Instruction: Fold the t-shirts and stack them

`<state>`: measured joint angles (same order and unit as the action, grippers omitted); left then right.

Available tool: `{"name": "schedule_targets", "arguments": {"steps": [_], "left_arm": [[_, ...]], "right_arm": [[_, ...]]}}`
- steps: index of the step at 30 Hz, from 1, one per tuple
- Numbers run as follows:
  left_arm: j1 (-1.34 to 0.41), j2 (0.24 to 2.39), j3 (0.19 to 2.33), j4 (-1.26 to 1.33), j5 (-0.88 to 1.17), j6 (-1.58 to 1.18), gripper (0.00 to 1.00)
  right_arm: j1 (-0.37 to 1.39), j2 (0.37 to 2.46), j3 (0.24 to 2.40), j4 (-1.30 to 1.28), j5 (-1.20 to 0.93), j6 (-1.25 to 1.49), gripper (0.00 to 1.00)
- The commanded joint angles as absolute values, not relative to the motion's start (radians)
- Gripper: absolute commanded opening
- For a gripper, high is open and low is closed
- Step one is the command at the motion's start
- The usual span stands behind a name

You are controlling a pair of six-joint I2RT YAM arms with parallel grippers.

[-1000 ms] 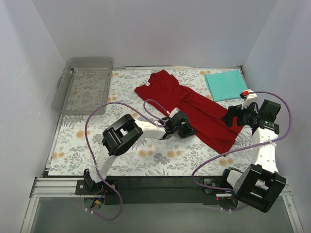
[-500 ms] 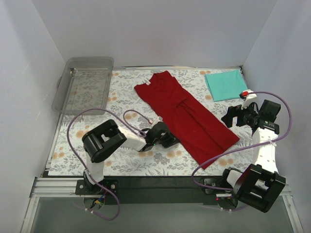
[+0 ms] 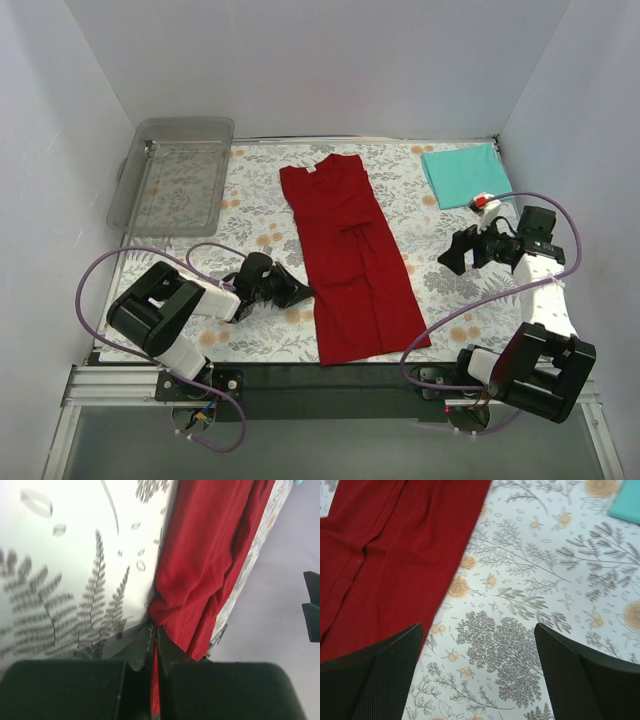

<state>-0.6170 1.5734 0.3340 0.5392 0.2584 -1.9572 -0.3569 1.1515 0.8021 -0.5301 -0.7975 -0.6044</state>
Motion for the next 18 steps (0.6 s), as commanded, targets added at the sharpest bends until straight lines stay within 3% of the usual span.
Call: {"name": "schedule_targets", "arguments": {"steps": [1,10,14,18], "left_arm": [[-0.537,1.627,0.379,0.313,0.285,-1.746,0.0],[-0.495,1.568,0.439,0.229,0.488,-1.632,0.12],[-0.495,1.424,0.356,0.184,0.525,-1.651,0.47],[-0.471,1.226,0.394,-0.013,0.372,-1.562,0.58]], "right_arm": [[-0.26,1.19,0.83,-0.606,-0.809,-0.721,0.82],[-0.072,1.348,0.913,-0.664,-0.779,-0.871,0.82],[-0.063,1.414,0.994,-0.673,-0.778,-0.838,0.82],[-0.057,1.457,1.046,-0.667,-0.782,-0.808,0.82]]}}
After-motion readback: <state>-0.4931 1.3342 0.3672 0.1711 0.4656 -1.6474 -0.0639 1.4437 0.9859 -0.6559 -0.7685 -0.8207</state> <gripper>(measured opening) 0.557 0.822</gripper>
